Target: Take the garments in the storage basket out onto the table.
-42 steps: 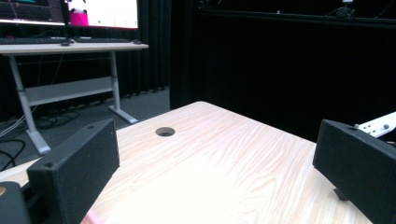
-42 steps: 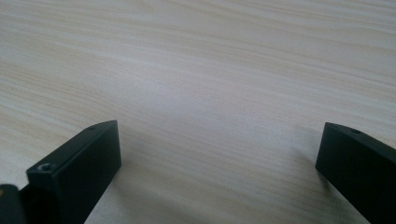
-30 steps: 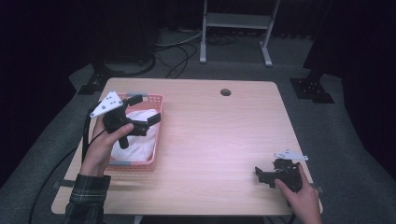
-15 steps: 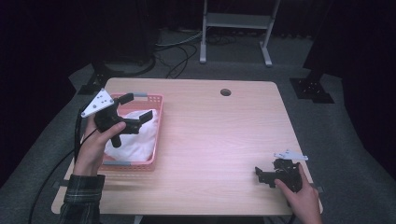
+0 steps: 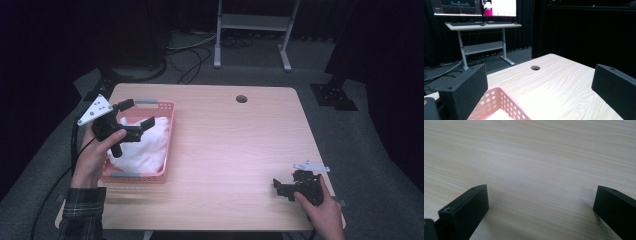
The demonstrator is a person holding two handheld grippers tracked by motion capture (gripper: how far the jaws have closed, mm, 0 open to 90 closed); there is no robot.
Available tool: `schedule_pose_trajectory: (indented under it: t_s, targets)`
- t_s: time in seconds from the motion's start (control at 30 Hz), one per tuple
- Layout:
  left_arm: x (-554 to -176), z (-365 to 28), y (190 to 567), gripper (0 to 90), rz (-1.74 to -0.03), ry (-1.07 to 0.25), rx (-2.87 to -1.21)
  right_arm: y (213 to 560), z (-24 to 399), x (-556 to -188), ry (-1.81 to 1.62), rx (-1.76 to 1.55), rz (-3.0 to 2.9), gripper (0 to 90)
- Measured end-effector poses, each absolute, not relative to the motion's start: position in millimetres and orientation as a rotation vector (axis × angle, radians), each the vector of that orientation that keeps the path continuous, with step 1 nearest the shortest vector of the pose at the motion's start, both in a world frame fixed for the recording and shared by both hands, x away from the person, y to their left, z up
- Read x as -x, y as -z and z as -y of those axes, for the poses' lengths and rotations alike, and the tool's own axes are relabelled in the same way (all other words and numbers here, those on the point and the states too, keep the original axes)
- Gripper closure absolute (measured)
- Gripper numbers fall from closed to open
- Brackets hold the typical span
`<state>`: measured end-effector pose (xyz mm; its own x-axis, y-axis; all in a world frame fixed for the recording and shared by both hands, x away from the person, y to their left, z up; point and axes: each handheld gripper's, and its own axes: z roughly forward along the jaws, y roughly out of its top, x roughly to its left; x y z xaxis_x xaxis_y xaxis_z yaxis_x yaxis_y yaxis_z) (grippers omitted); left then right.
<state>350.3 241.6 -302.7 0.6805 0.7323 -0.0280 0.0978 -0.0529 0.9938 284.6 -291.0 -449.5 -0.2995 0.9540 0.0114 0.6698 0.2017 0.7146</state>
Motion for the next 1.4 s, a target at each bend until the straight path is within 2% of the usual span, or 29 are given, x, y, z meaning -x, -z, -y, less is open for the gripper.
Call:
schedule_pose_trajectory:
  t_s: [1.4]
  targets:
    - [-349.8,-287.8,293.3,0.0,-0.731,-0.645,-1.572,449.5,291.1,-285.0,-0.872,-1.506,-2.05,0.0]
